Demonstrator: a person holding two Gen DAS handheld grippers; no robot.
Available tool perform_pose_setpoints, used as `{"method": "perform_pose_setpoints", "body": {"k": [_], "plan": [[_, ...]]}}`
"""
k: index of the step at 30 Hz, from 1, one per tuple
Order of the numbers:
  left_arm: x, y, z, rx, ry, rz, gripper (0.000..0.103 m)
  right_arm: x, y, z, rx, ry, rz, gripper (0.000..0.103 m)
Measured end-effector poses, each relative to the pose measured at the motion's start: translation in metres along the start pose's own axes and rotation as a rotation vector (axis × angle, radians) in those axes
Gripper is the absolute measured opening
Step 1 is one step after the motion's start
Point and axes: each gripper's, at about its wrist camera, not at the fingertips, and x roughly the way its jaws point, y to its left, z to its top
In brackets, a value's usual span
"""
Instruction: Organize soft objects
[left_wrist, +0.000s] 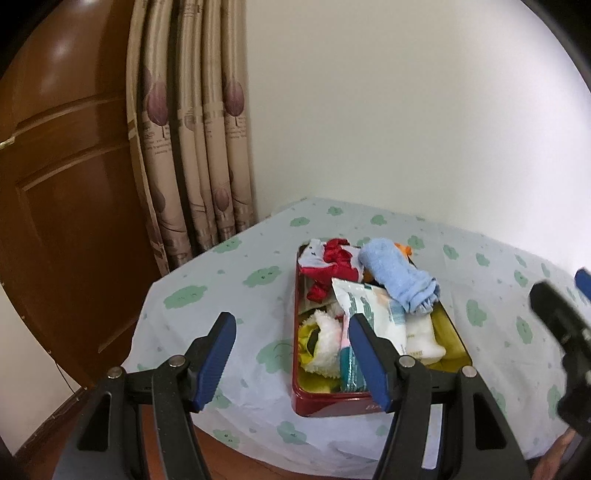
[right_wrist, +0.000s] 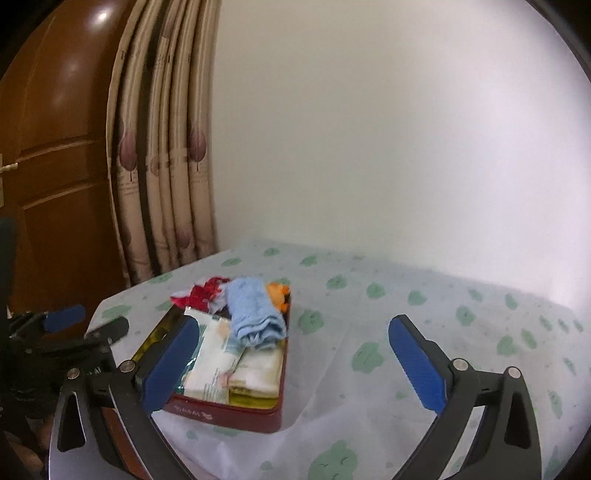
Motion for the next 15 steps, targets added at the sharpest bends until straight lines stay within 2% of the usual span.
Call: {"method": "perform_pose_setpoints", "body": {"k": [2,15], "plan": [[0.001,-0.001,-0.001,0.004,0.01,0.006,0.065,-0.005,0.0,0.001,0.011,-0.019,-0.021,0.102],[-0.004,0.006,-0.002,-0.055,-0.005,-0.005,0.065,-0.019,0.003,0.005,-0.003,-0.027,-0.023,0.102]]}}
